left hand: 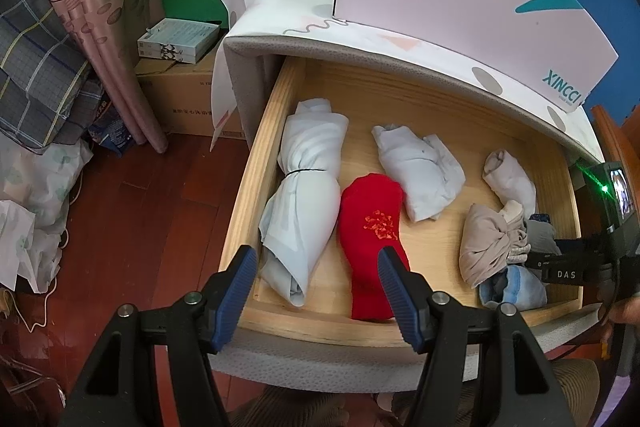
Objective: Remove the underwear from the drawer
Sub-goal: 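Lower the right tool onto the grey knit sock and close it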
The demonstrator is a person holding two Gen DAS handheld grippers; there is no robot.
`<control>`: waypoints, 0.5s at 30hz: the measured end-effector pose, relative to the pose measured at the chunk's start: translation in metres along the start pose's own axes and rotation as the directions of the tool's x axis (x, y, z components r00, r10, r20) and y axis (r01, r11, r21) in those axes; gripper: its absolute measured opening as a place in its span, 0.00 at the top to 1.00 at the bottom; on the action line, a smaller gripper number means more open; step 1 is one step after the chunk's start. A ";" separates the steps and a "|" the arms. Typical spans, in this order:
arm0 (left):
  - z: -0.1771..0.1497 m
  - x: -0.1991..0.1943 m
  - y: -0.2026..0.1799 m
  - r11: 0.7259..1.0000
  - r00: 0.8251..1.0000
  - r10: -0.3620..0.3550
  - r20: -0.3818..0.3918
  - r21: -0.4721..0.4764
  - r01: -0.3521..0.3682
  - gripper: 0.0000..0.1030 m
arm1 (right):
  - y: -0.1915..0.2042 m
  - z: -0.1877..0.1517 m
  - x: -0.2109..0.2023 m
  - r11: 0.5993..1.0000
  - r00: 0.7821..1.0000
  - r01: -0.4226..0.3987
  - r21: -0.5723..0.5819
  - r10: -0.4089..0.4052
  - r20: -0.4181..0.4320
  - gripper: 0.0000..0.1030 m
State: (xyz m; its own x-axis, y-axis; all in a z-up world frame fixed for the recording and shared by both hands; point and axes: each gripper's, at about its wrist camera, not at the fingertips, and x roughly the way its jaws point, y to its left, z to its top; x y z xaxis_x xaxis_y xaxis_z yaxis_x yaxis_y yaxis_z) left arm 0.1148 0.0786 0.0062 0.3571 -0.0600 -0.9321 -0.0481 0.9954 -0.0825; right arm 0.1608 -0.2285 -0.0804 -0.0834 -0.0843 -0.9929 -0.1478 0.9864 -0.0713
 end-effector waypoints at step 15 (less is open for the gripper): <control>0.000 -0.001 -0.002 1.000 1.000 -0.006 0.003 -0.002 0.006 0.37 | -0.012 -0.030 -0.019 0.974 0.984 -0.178 0.139 0.173 0.053 0.66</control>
State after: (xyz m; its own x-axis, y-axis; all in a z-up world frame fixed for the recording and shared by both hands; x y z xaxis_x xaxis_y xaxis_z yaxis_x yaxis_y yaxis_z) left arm 0.1146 0.0765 0.0070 0.3603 -0.0661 -0.9305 -0.0477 0.9949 -0.0891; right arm 0.1341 -0.2431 -0.0580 -0.0558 0.0949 -0.9939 0.0076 0.9955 0.0946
